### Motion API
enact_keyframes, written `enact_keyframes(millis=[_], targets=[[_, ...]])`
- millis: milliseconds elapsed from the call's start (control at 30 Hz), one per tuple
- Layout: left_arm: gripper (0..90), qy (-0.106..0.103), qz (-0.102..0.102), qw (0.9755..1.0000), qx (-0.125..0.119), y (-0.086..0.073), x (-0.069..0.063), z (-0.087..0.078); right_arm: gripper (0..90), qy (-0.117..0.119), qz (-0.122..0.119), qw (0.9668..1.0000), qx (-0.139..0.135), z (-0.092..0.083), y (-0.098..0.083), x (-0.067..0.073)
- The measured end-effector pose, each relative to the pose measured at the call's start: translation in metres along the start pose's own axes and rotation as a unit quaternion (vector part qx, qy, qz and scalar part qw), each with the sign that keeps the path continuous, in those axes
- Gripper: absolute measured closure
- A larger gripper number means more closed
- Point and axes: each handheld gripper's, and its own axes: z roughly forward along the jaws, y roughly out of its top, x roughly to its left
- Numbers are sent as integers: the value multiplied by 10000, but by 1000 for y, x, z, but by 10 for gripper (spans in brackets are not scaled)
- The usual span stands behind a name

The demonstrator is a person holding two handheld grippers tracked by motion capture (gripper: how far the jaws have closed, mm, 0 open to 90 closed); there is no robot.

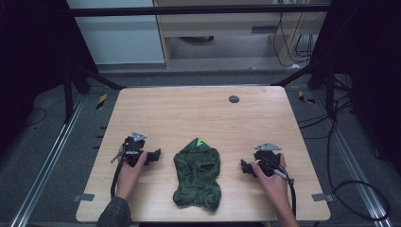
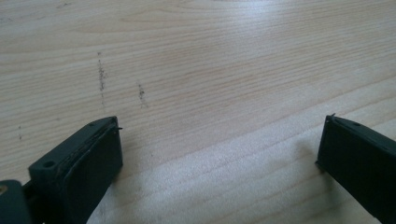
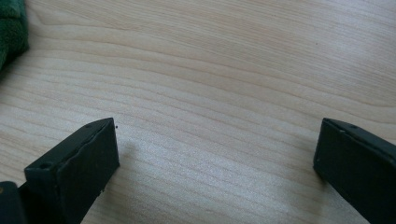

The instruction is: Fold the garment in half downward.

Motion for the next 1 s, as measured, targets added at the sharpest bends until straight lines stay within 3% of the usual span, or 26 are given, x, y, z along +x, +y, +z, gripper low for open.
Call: enact_keyframes(millis=[700,800,900,1000], targets=[[0,-147,134,9998,21,-5,0,-6,17,67,-77,9999,-12,0,0,-1],[0,-205,182,9995,166,-3,0,-7,38,84,-96,9999,-50,-1,0,-1],[34,-446,156,9988,132,1,-2,-10,121,157,-158,9997,-56,-2,1,0],[34,-647,351,9973,-19,9,-8,-14,189,362,-323,9988,-88,-4,9,3]])
